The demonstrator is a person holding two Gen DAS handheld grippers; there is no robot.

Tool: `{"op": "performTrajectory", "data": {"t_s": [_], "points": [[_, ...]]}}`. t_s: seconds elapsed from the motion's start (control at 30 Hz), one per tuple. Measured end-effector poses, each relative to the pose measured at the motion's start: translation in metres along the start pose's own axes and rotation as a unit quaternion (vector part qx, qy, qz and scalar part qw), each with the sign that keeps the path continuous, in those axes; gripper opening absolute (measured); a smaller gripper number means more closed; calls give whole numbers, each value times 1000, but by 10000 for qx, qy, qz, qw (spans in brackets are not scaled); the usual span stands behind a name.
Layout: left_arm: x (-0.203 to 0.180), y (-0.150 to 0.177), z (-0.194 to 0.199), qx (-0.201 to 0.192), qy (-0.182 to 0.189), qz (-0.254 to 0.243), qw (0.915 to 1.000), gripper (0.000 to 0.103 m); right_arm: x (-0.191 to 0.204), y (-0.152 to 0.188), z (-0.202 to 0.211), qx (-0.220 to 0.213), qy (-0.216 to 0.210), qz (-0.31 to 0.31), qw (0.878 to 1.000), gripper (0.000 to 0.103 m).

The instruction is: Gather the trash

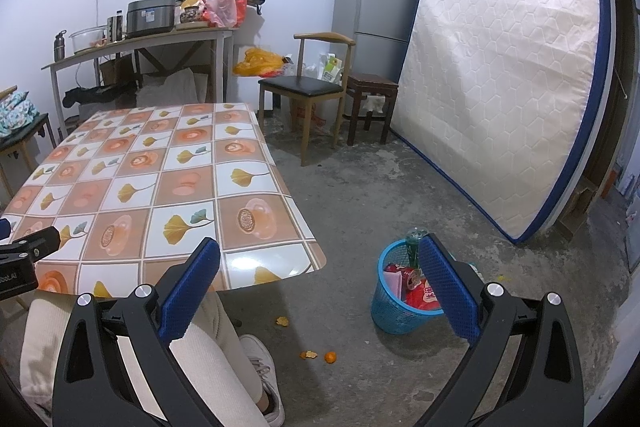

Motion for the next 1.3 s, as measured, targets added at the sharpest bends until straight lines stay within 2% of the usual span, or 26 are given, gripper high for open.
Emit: {"op": "performTrajectory", "data": {"t_s": [1.3], "points": [[0,4,-3,45,30,12,10000,94,0,0,0,-11,3,-9,10000,96]]}}
Point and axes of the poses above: each gripper's, at about its wrist camera, not at the fingertips, and z roughly against the way its jaws point, x to its left, y to its underside, the point moved 2 cm from there along -z, roughly the way its jaws point, and after that the axes turned 7 degrees about -x, right-handed, at the moved point
